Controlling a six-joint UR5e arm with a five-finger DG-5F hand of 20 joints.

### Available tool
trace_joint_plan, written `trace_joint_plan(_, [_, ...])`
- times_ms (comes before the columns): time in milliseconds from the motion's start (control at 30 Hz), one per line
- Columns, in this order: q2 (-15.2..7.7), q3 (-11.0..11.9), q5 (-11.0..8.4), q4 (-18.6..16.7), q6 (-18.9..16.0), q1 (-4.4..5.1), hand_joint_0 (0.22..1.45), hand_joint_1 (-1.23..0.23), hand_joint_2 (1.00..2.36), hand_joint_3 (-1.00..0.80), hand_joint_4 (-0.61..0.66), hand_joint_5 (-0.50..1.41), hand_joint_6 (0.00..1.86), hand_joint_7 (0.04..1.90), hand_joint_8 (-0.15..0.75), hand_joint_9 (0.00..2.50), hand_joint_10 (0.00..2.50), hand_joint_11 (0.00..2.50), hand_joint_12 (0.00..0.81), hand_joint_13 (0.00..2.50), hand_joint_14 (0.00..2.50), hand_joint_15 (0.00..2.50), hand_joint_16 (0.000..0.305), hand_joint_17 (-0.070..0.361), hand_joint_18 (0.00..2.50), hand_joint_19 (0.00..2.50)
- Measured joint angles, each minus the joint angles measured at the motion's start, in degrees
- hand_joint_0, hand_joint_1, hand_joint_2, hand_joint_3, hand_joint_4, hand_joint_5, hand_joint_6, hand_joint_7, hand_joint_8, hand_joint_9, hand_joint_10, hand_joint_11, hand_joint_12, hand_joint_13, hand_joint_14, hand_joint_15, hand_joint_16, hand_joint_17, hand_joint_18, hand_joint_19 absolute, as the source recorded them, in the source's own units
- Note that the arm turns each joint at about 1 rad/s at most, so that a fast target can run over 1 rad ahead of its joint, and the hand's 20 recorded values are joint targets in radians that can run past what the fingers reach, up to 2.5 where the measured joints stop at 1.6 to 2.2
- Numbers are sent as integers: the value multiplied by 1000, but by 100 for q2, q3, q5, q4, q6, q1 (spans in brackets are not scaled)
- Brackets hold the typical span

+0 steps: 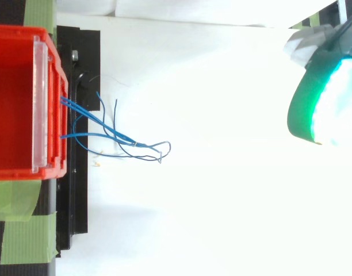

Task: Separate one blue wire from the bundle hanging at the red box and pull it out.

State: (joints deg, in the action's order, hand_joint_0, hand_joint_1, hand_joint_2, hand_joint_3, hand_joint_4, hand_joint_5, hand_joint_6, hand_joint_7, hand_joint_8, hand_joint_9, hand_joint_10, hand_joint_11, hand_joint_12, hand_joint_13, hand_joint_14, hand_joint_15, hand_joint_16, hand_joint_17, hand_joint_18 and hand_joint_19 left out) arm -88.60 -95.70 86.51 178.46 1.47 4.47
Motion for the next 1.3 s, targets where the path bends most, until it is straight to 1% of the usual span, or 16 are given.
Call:
trace_joint_plan(100, [-3, -14, -48, 9, 114, 0, 527, -447, 1000, -500, 212, -241, 501, 670, 244, 172, 0, 0, 358, 27, 0, 57, 58, 130, 0, 293])
trace_joint_plan(233, [-9, -88, -146, 12, 445, 6, 528, -447, 1000, -500, 212, -241, 502, 673, 244, 172, 0, 0, 357, 26, 0, 53, 58, 130, 0, 296])
trace_joint_plan(300, [-10, -146, -205, 4, 671, 13, 527, -446, 1000, -500, 211, -241, 502, 671, 244, 171, 0, 0, 358, 24, 2, 52, 58, 130, 0, 292])
trace_joint_plan(333, [-9, -206, -261, -20, 838, 21, 528, -446, 1000, -500, 211, -241, 502, 671, 244, 172, 0, 0, 358, 24, 1, 53, 58, 130, 0, 291])
trace_joint_plan(467, [-14, -359, -416, -167, 1385, 54, 528, -444, 1000, -500, 212, -241, 502, 672, 244, 169, 0, 0, 360, 21, 0, 52, 58, 130, 0, 292])
trace_joint_plan(500, [-15, -403, -455, -223, 1544, 65, 528, -444, 1000, -500, 212, -241, 502, 671, 244, 167, 0, 0, 360, 18, 2, 58, 58, 130, 0, 291])
trace_joint_plan(567, [-17, -488, -529, -342, 1735, 84, 528, -444, 1000, -500, 213, -241, 502, 674, 244, 165, 0, 0, 360, 18, 0, 55, 58, 129, 0, 292])
trace_joint_plan(600, [-17, -557, -597, -452, 1835, 102, 528, -444, 1000, -500, 212, -241, 502, 671, 244, 165, 0, 0, 359, 18, 1, 58, 58, 129, 0, 292])
trace_joint_plan(633, [-18, -593, -634, -511, 1878, 112, 528, -444, 1000, -500, 212, -241, 502, 672, 244, 165, 0, 0, 359, 17, 1, 58, 58, 129, 0, 292])
trace_joint_plan(733, [-22, -820, -864, -886, 2049, 169, 528, -443, 1000, -500, 213, -241, 501, 672, 244, 164, 0, 0, 360, 16, 3, 57, 58, 129, 0, 293])
trace_joint_plan(833, [-21, -996, -1030, -1235, 2154, 221, 528, -441, 1000, -500, 213, -241, 502, 671, 244, 163, 0, 0, 360, 16, 0, 57, 58, 130, 0, 293])
trace_joint_plan(933, [-21, -1127, -1115, -1469, 2236, 267, 526, -441, 1000, -500, 213, -241, 502, 671, 245, 164, 0, 0, 361, 16, 0, 55, 58, 130, 0, 293])
trace_joint_plan(1000, [-21, -1206, -1161, -1587, 2287, 302, 527, -440, 1000, -500, 213, -241, 502, 674, 246, 163, 0, 0, 360, 14, 2, 56, 58, 130, 0, 293])
trace_joint_plan(1100, [-26, -1323, -1307, -1807, 2386, 371, 527, -440, 1000, -500, 213, -241, 502, 676, 246, 163, 0, 0, 360, 14, 0, 57, 58, 130, 0, 292])
trace_joint_plan(1200, [-59, -1368, -1429, -1897, 2459, 421, 527, -439, 1000, -500, 214, -241, 502, 674, 246, 164, 0, 0, 360, 14, 2, 59, 58, 130, 0, 293])
trace_joint_plan(1300, [-122, -1383, -1483, -1921, 2506, 453, 528, -440, 1000, -500, 217, -240, 502, 679, 247, 166, 0, 0, 360, 14, 0, 57, 58, 130, 0, 290])
